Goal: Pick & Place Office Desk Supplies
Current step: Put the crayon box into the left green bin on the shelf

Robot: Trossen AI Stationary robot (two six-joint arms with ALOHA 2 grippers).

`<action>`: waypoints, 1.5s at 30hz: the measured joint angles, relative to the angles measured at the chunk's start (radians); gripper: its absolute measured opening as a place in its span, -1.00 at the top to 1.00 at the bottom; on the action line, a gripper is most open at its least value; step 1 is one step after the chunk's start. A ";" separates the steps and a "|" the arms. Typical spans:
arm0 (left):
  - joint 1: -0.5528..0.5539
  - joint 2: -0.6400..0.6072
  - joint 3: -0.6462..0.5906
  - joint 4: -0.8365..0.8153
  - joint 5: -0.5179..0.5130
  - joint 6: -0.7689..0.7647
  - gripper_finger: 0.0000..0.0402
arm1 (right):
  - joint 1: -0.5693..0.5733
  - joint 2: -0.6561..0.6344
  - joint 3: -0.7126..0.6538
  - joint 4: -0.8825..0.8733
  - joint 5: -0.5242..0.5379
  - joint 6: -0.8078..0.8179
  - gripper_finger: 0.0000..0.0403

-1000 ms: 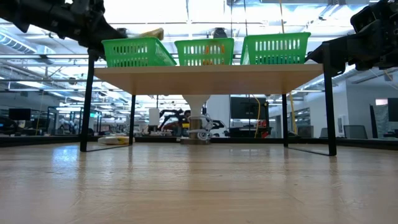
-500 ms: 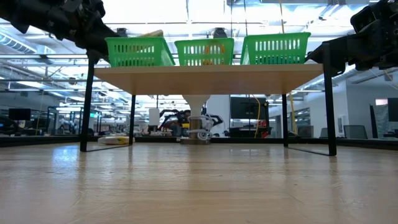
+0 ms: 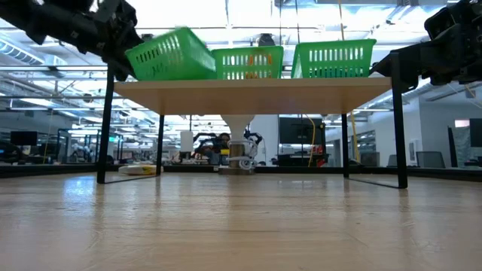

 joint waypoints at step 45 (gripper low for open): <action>0.002 -0.031 0.000 0.043 -0.064 0.019 -0.12 | 0.000 0.000 0.000 0.000 0.000 0.000 -0.05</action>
